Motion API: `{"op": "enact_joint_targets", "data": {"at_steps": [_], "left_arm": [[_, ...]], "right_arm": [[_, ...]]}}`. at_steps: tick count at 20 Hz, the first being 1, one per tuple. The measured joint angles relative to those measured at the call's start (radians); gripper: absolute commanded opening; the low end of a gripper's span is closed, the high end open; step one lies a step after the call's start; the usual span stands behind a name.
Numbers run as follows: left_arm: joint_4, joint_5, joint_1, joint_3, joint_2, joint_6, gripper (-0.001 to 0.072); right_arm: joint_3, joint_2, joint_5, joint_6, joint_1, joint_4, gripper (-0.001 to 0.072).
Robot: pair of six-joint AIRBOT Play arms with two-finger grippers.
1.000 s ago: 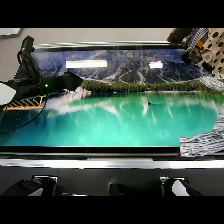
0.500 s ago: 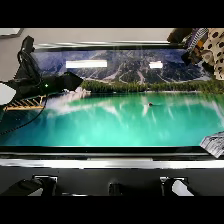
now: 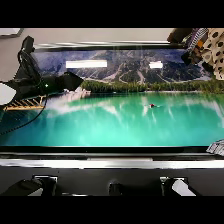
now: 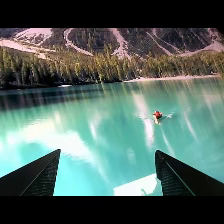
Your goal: Fold the clothes and pants, and hang the long-sleeved shirts on hangers.
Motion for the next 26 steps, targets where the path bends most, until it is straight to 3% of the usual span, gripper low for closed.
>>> {"op": "enact_joint_targets", "data": {"at_steps": [6, 8, 9, 12, 13, 14, 20, 21, 22, 23, 26], "left_arm": [[0.000, 0.000, 0.000, 0.000, 0.000, -0.011, 0.0666], [0.000, 0.000, 0.000, 0.000, 0.000, -0.012, 0.0666], [0.000, 0.000, 0.000, 0.000, 0.000, -0.012, 0.0666], [0.000, 0.000, 0.000, 0.000, 0.000, -0.014, 0.0666], [0.000, 0.000, 0.000, 0.000, 0.001, -0.015, 0.0666], [0.000, 0.000, 0.002, 0.000, 0.003, -0.016, 0.0666], [0.023, 0.003, 0.058, 0.000, 0.046, -0.053, 0.0666], [0.032, 0.003, 0.072, 0.000, 0.056, -0.057, 0.0665], [0.040, 0.003, 0.085, 0.000, 0.063, -0.059, 0.0662], [0.048, 0.003, 0.100, 0.000, 0.071, -0.060, 0.0647], [0.063, 0.002, 0.133, 0.000, 0.090, -0.060, 0.0321]], "right_arm": [[0.000, -0.011, 0.004, 0.012, -0.161, 0.150, 0.0044], [0.001, -0.011, 0.007, 0.014, -0.183, 0.193, 0.0314], [0.001, -0.011, 0.026, 0.014, -0.190, 0.216, 0.0406], [0.000, -0.003, 0.092, 0.014, -0.200, 0.277, 0.0475], [0.000, 0.010, 0.115, 0.014, -0.202, 0.291, 0.0637], [0.000, 0.027, 0.126, 0.013, -0.204, 0.298, 0.0667], [0.001, 0.198, 0.018, 0.043, -0.205, 0.342, 0.0663], [0.001, 0.207, -0.014, 0.052, -0.201, 0.411, 0.0646], [0.001, 0.206, -0.044, 0.050, -0.188, 0.510, 0.0552], [0.001, 0.195, -0.060, 0.024, -0.165, 0.620, 0.0517], [-0.001, 0.101, -0.037, -0.132, 0.027, 0.938, 0.0501]]}}
